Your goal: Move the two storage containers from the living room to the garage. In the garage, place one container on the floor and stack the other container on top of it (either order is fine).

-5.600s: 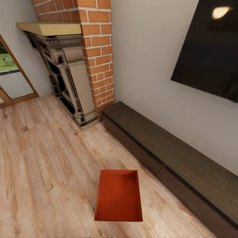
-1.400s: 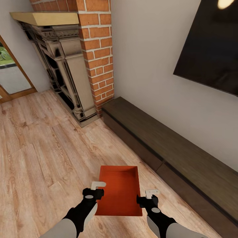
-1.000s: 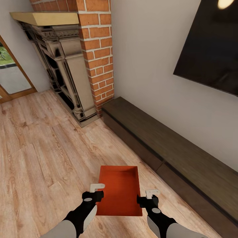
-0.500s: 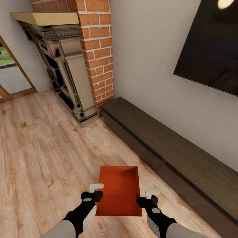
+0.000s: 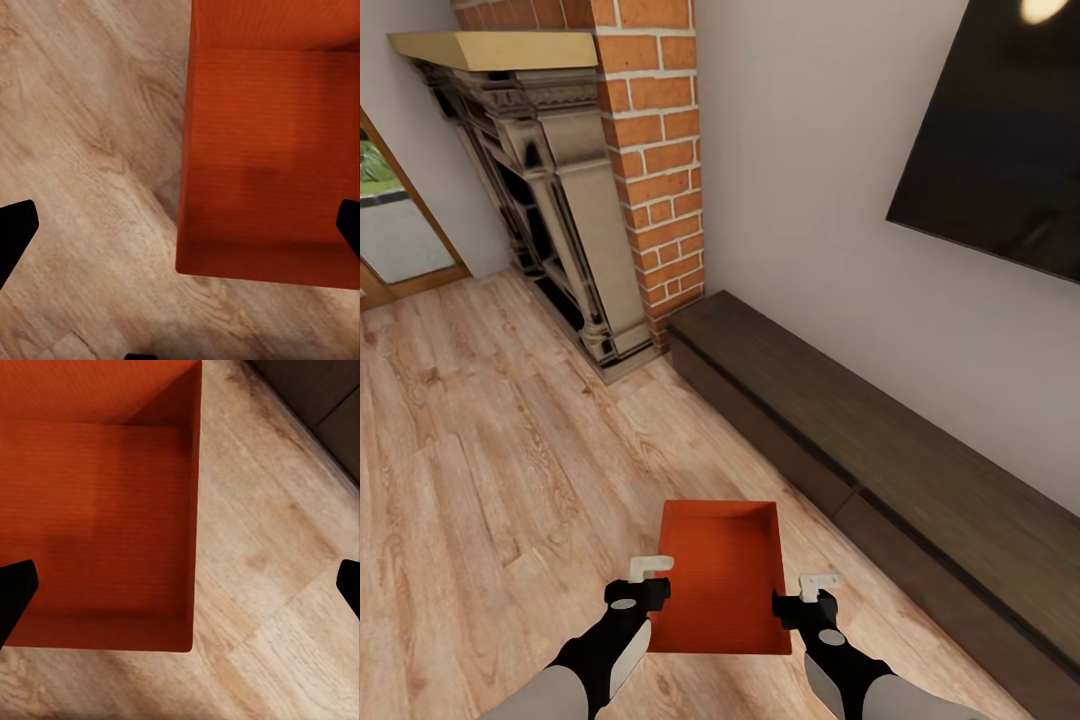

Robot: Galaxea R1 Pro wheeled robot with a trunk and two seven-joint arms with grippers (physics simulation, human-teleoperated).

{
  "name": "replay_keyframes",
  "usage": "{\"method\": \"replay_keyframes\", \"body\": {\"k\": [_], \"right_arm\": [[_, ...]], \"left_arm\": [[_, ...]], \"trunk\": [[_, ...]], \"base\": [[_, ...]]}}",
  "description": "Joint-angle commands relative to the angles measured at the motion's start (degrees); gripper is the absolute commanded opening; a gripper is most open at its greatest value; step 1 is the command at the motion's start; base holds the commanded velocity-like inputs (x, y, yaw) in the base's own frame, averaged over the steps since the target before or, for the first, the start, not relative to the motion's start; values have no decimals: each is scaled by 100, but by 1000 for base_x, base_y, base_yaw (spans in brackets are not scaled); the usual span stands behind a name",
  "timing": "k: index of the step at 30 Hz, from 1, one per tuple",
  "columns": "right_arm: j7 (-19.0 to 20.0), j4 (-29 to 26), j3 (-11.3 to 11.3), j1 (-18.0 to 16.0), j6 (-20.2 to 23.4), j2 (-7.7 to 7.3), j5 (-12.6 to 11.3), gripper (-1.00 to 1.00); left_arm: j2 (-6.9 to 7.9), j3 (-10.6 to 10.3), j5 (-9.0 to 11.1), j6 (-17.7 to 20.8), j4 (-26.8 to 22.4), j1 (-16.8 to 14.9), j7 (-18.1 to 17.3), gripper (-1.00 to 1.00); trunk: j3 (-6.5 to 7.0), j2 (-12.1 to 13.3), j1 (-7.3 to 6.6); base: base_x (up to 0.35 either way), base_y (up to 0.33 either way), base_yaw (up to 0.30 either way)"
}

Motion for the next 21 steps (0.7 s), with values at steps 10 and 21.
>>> {"method": "replay_keyframes", "body": {"k": [10, 21], "right_arm": [[-20, 6, 49, -4, -31, 35, -54, 100], [-16, 41, 46, -4, -111, 31, -48, 100]], "left_arm": [[5, -47, 50, 31, -3, -1, 44, 100], [11, -36, 50, 31, 12, -1, 46, 100]], "trunk": [[-184, -405, 220], [-381, -846, 462]], "base": [[0, 0, 0], [0, 0, 0]]}}
